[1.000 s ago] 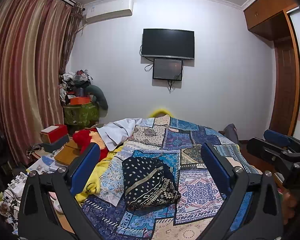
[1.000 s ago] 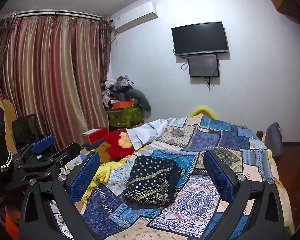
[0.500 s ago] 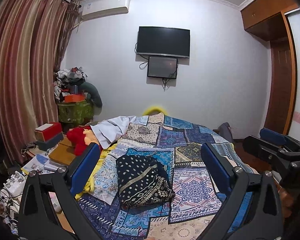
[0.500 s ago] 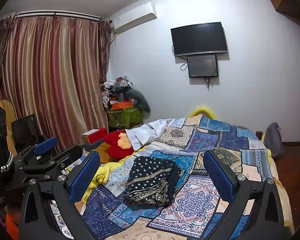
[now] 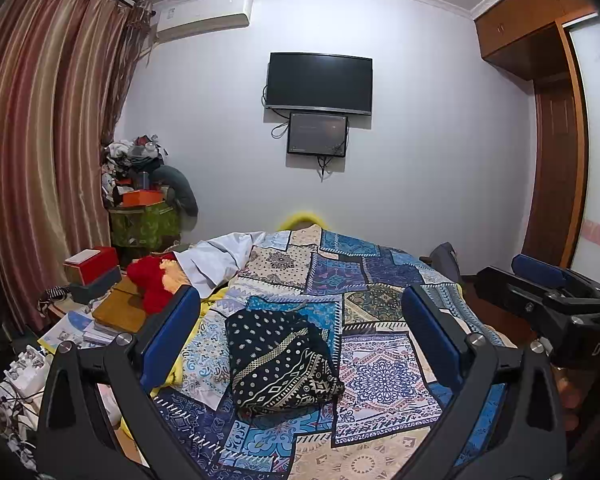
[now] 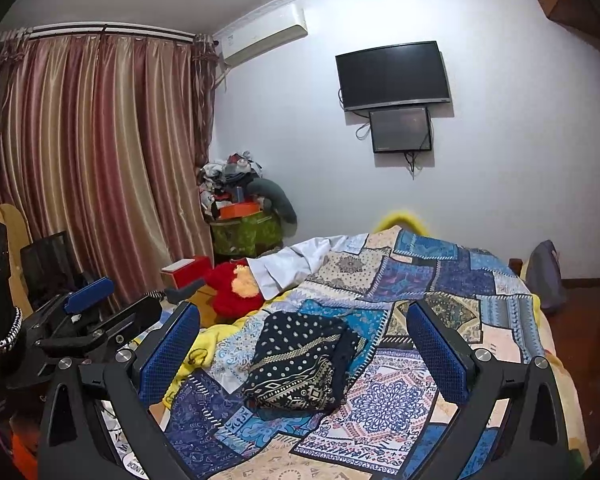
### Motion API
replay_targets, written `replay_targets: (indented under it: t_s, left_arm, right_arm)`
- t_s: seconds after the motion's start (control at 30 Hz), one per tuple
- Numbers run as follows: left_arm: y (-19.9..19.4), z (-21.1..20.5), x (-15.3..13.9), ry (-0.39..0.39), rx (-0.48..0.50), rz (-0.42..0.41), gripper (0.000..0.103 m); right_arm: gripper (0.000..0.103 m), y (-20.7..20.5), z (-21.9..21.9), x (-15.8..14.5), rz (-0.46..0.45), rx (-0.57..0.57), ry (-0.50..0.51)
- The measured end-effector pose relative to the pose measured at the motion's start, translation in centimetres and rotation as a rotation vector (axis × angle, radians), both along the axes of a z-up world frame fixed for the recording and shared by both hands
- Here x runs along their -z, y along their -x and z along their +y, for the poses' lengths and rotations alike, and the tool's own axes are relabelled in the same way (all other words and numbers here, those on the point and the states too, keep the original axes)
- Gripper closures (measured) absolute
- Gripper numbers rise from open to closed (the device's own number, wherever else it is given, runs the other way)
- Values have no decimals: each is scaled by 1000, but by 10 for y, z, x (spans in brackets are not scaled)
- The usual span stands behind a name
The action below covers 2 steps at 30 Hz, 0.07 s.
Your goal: Fold large clothes
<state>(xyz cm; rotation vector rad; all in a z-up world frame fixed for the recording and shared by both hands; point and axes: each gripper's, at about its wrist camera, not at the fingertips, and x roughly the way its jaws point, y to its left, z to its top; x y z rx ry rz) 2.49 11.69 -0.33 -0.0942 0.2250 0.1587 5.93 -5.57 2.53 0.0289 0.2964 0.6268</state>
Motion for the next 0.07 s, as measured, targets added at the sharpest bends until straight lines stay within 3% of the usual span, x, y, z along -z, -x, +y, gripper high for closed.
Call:
replay_targets:
  t_s: [0.07]
  left_arm:
    - [-1, 1, 0, 2, 0, 5, 1]
  right_arm:
    - [0, 0, 0, 0, -1, 0, 1]
